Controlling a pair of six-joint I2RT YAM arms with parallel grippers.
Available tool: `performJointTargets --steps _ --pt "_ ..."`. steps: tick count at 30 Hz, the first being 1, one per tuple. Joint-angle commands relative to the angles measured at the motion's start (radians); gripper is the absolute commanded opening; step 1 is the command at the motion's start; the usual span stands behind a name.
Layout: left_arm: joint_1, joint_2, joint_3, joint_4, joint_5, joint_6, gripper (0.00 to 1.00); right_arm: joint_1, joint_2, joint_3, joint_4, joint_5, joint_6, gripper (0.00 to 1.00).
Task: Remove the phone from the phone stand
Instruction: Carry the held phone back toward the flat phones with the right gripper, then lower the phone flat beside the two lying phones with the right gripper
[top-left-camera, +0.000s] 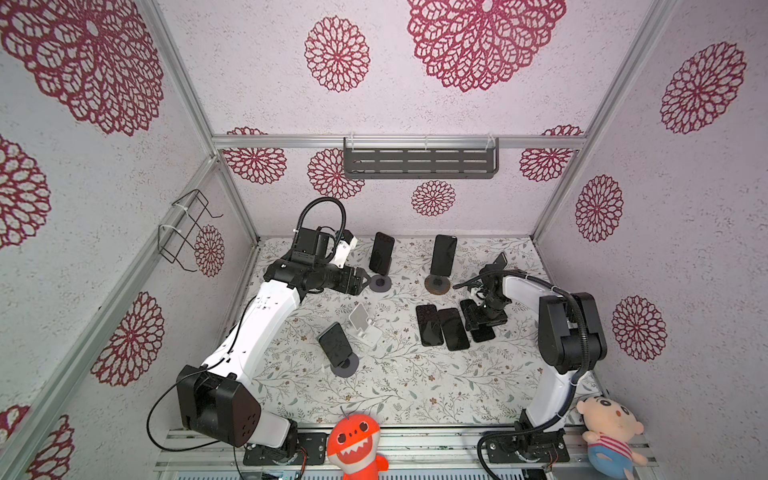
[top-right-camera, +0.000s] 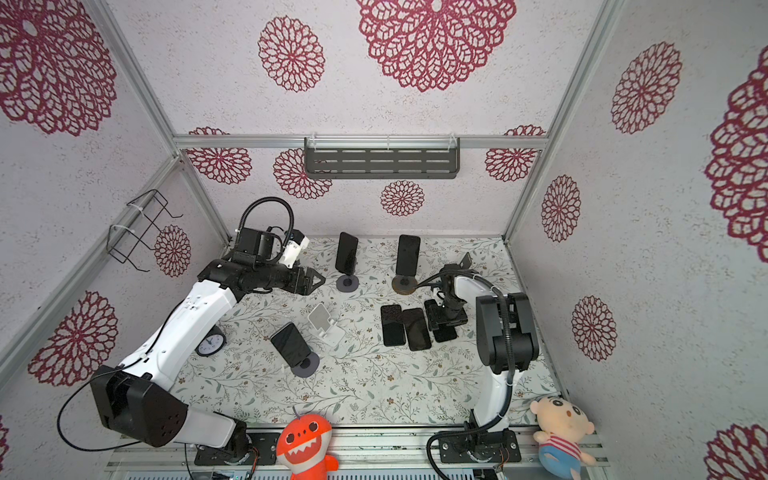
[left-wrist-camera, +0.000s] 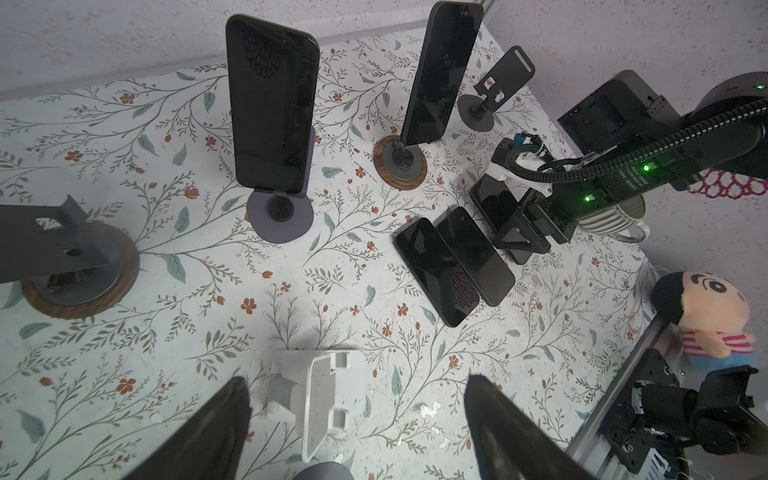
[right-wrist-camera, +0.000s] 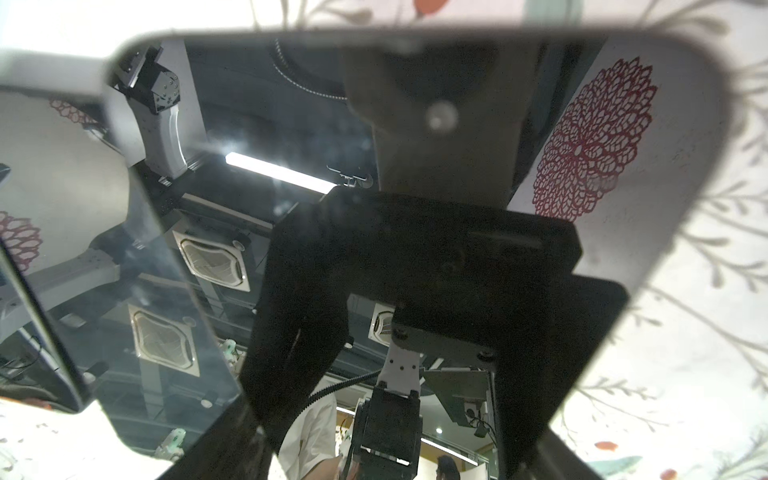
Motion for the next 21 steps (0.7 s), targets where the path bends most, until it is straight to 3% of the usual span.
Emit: performJointTargets --steps 1,7,21 --pt "0.009 0.006 -0.007 0.025 0.006 -0.007 0.85 -0.005 0.004 0.022 -0.028 -0.026 -0.016 0.56" --pt "0.009 0.008 -0.005 0.022 0.007 -0.009 0.85 -0.006 0.018 0.035 -0.043 -0.041 -0.012 0.71" --pt "0.01 0.021 -0.001 0.017 0.018 -0.007 0.85 -0.007 0.016 0.033 -0.038 -0.061 0.001 0.8"
